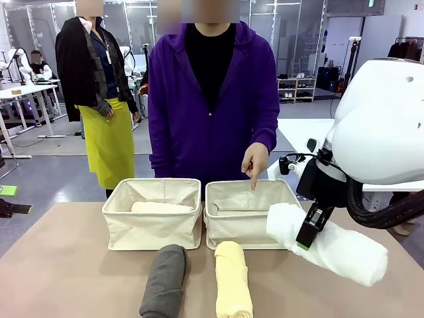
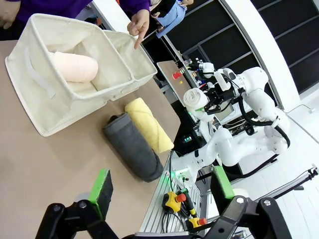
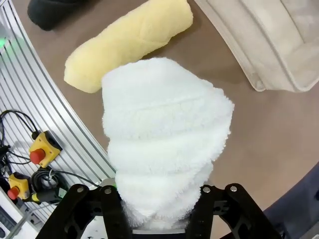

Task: Divide the towels into two baskets.
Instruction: Pick up one hotel-folded towel from the bottom of the table and place it in the Fabric basket indicated by the person.

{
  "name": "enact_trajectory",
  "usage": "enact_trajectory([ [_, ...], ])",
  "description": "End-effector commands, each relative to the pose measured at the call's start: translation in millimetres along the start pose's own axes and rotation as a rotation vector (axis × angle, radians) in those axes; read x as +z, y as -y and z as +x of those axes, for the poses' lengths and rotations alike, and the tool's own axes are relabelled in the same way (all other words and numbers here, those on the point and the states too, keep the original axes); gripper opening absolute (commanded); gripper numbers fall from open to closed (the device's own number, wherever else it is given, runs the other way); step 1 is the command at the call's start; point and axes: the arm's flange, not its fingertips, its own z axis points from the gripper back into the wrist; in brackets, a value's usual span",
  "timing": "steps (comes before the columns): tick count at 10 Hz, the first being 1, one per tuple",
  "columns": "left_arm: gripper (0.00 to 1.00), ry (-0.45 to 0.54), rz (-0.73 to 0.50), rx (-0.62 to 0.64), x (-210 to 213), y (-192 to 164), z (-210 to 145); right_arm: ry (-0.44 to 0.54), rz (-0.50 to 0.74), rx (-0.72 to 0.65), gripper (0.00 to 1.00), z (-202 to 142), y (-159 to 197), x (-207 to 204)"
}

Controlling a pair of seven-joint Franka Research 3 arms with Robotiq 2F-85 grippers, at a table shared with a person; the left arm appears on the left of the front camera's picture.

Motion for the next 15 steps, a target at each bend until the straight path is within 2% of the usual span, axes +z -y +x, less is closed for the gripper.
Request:
enact_trajectory([
  [1, 1.00, -0.001, 0.004, 0.017, 2, 6, 2, -0.006, -0.019, -0.039, 0.26, 1, -4, 2],
  [2, 1.00, -0.001, 0.004, 0.017, 2, 6, 2, 0.000, 0.000, 0.000, 0.36, 0, 0, 0],
  [3, 1.00, -0.001, 0.004, 0.017, 2, 6, 2, 0.021, -0.024, 0.150, 0.36, 5, 2, 11],
  [4, 1.00, -0.001, 0.004, 0.017, 2, 6, 2, 0.009, -0.061, 0.293, 0.36, 27, 9, 18],
  [6, 1.00, -0.001, 0.004, 0.017, 2, 6, 2, 0.008, -0.017, 0.629, 0.36, 84, 38, 23],
  [8, 1.00, -0.001, 0.004, 0.017, 2, 6, 2, -0.082, -0.074, 0.778, 0.36, 135, 71, 9],
  [10, 1.00, -0.001, 0.004, 0.017, 2, 6, 2, -0.078, -0.064, 0.986, 0.36, 169, 102, -13],
  [12, 1.00, -0.001, 0.004, 0.017, 2, 6, 2, -0.053, -0.044, 0.990, 0.36, 192, 122, -34],
  [14, 1.00, -0.001, 0.004, 0.017, 2, 6, 2, -0.064, -0.058, 0.907, 0.36, 205, 134, -50],
  [15, 1.00, -0.001, 0.004, 0.017, 2, 6, 2, -0.066, -0.036, 0.976, 0.36, 192, 130, -45],
])
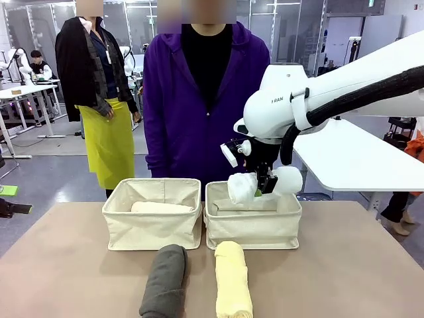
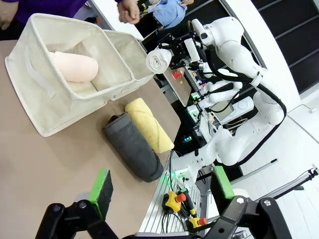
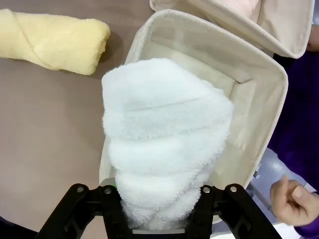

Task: Divide the towels into two baskets.
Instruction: Pick up one hotel-folded towel from the bottom of the table and place it in the Fabric basket indicated by the person.

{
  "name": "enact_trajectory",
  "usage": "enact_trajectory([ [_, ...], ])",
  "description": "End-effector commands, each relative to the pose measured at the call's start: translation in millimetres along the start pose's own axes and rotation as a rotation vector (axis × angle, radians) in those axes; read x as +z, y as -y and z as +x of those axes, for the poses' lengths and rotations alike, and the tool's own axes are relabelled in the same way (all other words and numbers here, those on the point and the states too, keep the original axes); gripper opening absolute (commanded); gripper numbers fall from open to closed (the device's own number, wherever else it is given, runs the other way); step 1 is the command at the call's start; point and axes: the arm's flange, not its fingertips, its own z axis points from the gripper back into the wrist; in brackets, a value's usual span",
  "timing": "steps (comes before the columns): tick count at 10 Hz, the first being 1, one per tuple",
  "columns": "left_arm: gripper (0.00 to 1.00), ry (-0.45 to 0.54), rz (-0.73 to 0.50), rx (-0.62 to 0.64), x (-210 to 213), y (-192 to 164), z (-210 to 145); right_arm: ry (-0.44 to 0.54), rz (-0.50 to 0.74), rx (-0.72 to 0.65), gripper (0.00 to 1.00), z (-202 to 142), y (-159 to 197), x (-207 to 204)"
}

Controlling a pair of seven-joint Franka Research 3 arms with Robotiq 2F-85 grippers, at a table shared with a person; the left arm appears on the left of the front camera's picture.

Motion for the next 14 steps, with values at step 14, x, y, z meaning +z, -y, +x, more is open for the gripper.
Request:
enact_trajectory([
  [14, 1.00, 0.000, 0.004, 0.017, 2, 6, 1, 0.088, 0.064, -0.078, 0.49, -18, 113, -107],
])
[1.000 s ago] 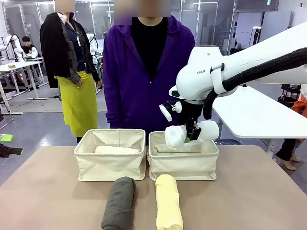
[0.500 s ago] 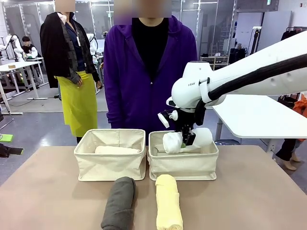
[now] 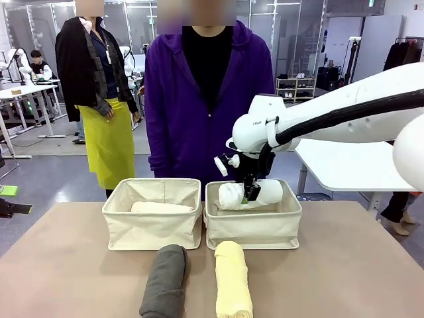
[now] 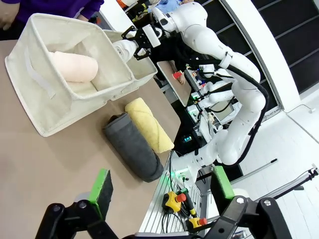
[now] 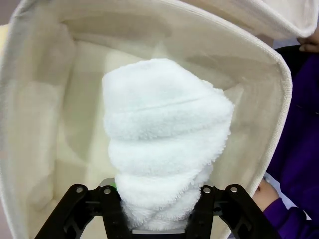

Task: Divide the towels into two baskets.
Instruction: Pick up one hotel-folded towel from the bottom of the table and place it in the Fabric basket indicated by the person.

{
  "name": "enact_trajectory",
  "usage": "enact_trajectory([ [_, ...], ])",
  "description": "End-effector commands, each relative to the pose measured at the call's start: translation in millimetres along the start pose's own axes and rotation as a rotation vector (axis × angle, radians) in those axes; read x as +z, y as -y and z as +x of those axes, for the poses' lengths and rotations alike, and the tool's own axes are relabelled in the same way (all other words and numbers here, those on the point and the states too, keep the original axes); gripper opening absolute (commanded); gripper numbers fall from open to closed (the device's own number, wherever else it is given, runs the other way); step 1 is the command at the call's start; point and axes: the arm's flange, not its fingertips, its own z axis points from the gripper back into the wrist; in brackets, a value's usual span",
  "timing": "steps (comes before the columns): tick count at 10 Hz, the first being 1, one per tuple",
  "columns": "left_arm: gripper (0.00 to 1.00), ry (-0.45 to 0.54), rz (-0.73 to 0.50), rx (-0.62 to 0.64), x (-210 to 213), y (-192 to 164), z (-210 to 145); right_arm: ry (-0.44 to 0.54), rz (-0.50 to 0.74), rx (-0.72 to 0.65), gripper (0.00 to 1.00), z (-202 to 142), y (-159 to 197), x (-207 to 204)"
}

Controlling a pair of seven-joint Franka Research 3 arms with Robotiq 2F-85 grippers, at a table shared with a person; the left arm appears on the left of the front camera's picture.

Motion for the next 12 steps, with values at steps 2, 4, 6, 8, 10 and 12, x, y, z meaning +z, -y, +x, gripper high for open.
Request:
enact_trajectory([
  [2, 1.00, 0.000, 0.004, 0.017, 2.3, 6.2, 1.4, 0.005, 0.019, -0.052, 0.90, 2.2, 15.1, -3.0],
  [4, 1.00, 0.000, 0.004, 0.017, 2.3, 6.2, 1.4, 0.010, 0.032, -0.049, 1.00, 2.2, 13.2, -0.9],
  [6, 1.00, 0.000, 0.004, 0.017, 2.3, 6.2, 1.4, 0.020, 0.036, -0.065, 1.00, 1.2, 11.1, -1.4],
  [8, 1.00, 0.000, 0.004, 0.017, 2.3, 6.2, 1.4, 0.018, 0.034, -0.079, 1.00, -2.1, 6.1, 0.8],
  [10, 1.00, 0.000, 0.004, 0.017, 2.3, 6.2, 1.4, 0.012, 0.023, -0.038, 1.00, -1.0, 13.6, -4.0],
  [12, 1.00, 0.000, 0.004, 0.017, 2.3, 6.2, 1.4, 0.012, 0.023, -0.038, 1.00, -1.0, 13.6, -4.0],
])
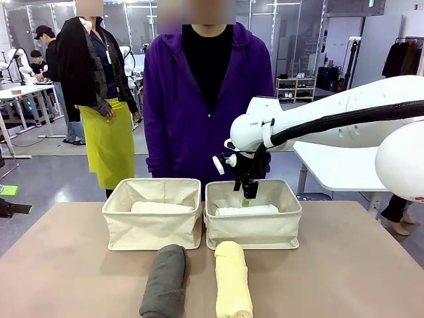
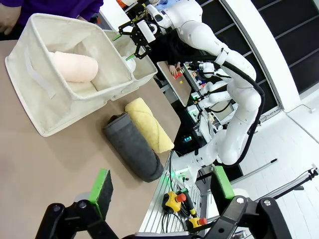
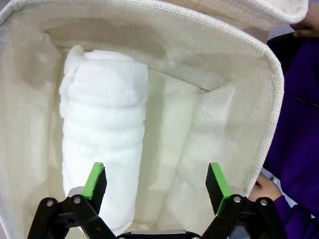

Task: Divide the towels into two baskets.
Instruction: Pick up one hotel-folded towel from the bottom of the table and place it in the Fabric basket indicated by the person.

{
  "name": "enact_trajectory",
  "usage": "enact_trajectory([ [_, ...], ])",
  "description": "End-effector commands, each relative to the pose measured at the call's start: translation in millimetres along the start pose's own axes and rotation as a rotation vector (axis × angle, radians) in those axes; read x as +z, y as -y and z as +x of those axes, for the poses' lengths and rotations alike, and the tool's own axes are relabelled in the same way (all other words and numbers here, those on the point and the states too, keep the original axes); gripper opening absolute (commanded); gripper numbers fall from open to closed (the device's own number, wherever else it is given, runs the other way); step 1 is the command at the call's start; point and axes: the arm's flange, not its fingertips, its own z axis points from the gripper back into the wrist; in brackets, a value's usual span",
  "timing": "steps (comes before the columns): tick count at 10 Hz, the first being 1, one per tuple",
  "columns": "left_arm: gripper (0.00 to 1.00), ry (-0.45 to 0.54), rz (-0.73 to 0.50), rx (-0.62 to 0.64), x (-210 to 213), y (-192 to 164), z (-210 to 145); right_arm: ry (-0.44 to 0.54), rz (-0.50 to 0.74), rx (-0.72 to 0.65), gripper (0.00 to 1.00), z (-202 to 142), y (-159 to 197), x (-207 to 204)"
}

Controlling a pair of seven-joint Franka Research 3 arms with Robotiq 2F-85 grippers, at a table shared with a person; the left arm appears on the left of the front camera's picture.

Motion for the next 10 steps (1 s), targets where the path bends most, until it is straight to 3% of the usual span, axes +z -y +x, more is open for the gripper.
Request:
enact_trajectory([
  [1, 1.00, 0.000, 0.004, 0.017, 2, 6, 1, 0.002, 0.000, 0.005, 1.00, 1, 0, 0],
  [9, 1.00, 0.000, 0.004, 0.017, 2, 6, 1, 0.000, 0.000, 0.000, 1.00, 0, 0, 0],
  [10, 1.00, 0.000, 0.004, 0.017, 2, 6, 1, 0.066, -0.055, -0.016, 1.00, 14, -9, 23],
])
